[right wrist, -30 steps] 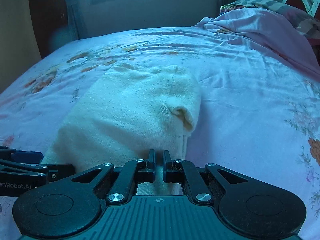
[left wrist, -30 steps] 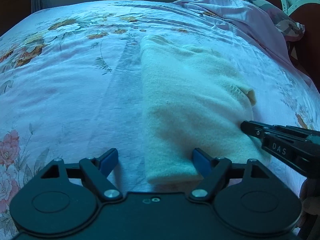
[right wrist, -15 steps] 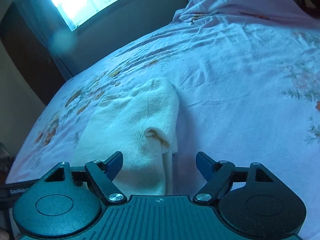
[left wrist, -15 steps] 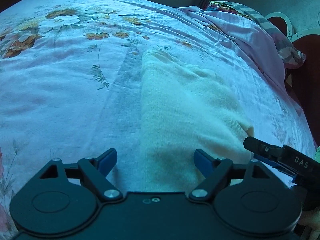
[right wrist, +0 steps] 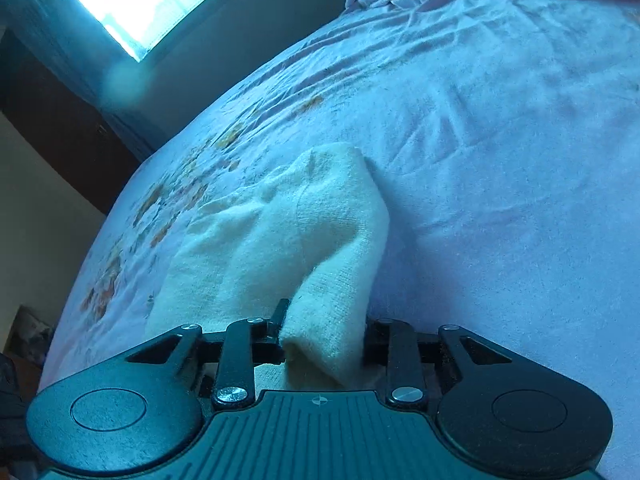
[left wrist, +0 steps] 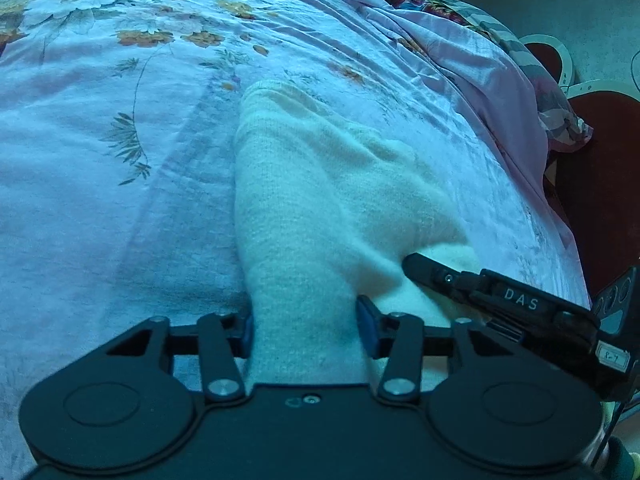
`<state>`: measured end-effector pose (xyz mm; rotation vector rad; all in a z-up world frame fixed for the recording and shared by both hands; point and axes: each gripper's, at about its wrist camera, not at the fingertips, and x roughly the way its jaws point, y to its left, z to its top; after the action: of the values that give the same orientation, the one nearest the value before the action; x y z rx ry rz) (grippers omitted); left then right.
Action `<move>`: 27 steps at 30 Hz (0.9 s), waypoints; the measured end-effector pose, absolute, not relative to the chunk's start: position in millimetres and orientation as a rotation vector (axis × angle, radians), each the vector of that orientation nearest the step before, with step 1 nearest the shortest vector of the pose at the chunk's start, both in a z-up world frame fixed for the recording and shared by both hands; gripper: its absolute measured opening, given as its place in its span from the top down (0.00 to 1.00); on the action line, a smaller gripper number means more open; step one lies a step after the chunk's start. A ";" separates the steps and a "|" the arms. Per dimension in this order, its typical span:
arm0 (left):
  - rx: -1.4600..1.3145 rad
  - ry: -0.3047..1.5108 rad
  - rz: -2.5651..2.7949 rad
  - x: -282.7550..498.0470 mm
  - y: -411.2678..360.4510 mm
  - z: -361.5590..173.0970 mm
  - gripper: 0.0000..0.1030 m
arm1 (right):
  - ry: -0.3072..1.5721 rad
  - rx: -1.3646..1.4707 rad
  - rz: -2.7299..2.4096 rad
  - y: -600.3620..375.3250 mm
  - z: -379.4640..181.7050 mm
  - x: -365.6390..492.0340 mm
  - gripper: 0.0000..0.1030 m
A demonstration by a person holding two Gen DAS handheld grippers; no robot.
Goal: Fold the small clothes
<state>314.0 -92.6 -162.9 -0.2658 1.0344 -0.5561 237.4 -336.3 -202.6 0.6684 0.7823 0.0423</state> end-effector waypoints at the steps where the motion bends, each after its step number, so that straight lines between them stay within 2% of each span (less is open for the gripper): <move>1: -0.250 1.016 -0.558 310.3 -91.5 -156.8 0.66 | 0.765 0.644 0.048 -332.9 -196.3 233.9 0.74; 3: -0.245 0.985 -0.571 302.2 -84.8 -143.1 0.70 | 0.717 0.589 0.073 -320.9 -177.8 224.5 0.75; 9: -0.222 0.892 -0.579 265.7 -38.2 -96.9 0.70 | 0.609 0.508 0.188 -270.5 -121.1 190.9 0.75; 14: -0.190 0.837 -0.534 234.2 14.7 -74.4 0.70 | 0.594 0.512 0.271 -222.9 -105.5 174.8 0.75; 24: -0.221 0.902 -0.428 205.7 78.9 -121.1 0.70 | 0.706 0.506 0.303 -152.6 -147.9 157.4 0.75; 25: -0.229 0.915 -0.415 204.4 82.6 -129.4 0.68 | 0.724 0.498 0.293 -150.2 -155.9 157.5 0.75; 27: -0.253 0.924 -0.393 204.8 89.2 -141.2 0.58 | 0.749 0.483 0.248 -149.8 -168.4 156.7 0.74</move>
<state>204.8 89.2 -141.2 -0.2532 0.9242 -0.3927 156.7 -149.8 -168.4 0.4831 0.7486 0.2481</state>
